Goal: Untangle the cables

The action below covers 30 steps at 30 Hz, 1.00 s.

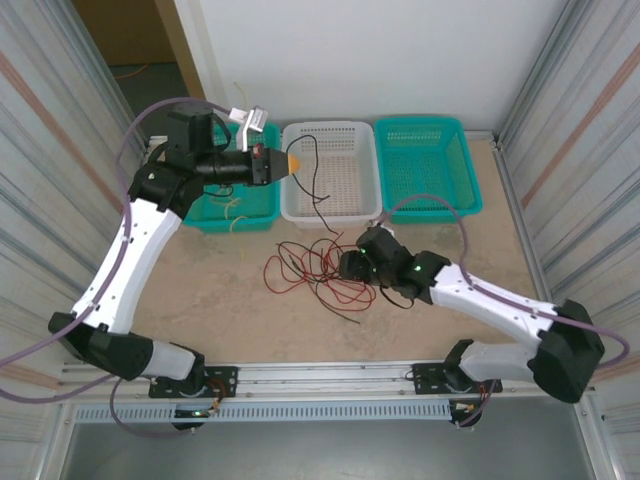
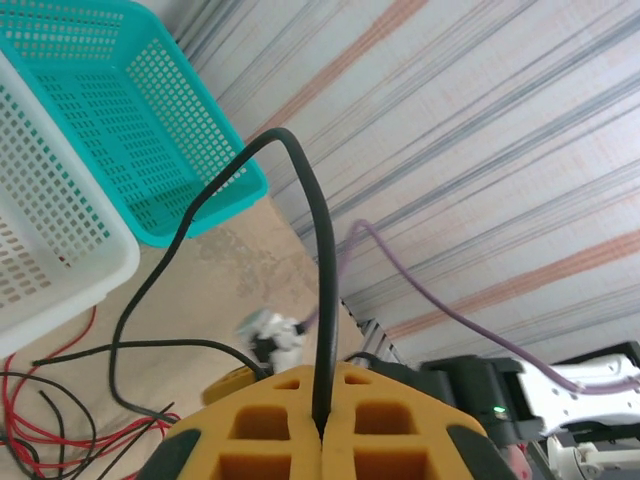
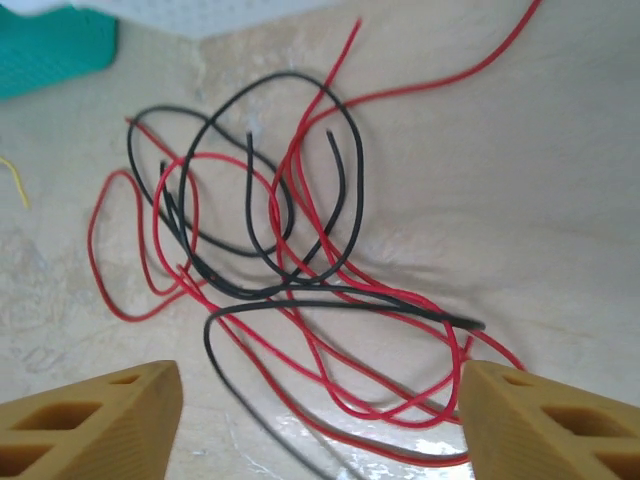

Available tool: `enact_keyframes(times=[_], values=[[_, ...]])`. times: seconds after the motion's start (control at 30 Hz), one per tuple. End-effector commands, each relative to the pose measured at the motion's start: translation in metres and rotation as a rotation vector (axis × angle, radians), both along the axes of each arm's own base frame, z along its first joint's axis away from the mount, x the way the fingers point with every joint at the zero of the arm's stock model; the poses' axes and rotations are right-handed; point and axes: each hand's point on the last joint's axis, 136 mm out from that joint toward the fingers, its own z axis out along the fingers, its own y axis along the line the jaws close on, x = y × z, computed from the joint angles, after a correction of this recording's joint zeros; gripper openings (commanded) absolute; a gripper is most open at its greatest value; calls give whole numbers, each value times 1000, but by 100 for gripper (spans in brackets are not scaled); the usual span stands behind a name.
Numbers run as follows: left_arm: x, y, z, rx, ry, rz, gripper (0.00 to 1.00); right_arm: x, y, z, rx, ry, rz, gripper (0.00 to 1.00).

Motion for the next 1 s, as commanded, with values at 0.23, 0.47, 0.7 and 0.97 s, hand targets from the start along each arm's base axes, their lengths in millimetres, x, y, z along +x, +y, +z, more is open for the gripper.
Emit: enact_keyframes(times=[0.23,0.47,0.7,0.97], values=[[101,-13,-26,91,-64,142,0,51,-112,82,-69,-47,-290,56],[159,-17,-89,218,18,222,0,132,-140,91,-46,26,-306,41],[184,-22,-138,279,63,242,57,168,-117,71,14,63,-211,40],[145,-31,-122,375,-45,206,99,108,-75,46,-148,55,-87,66]])
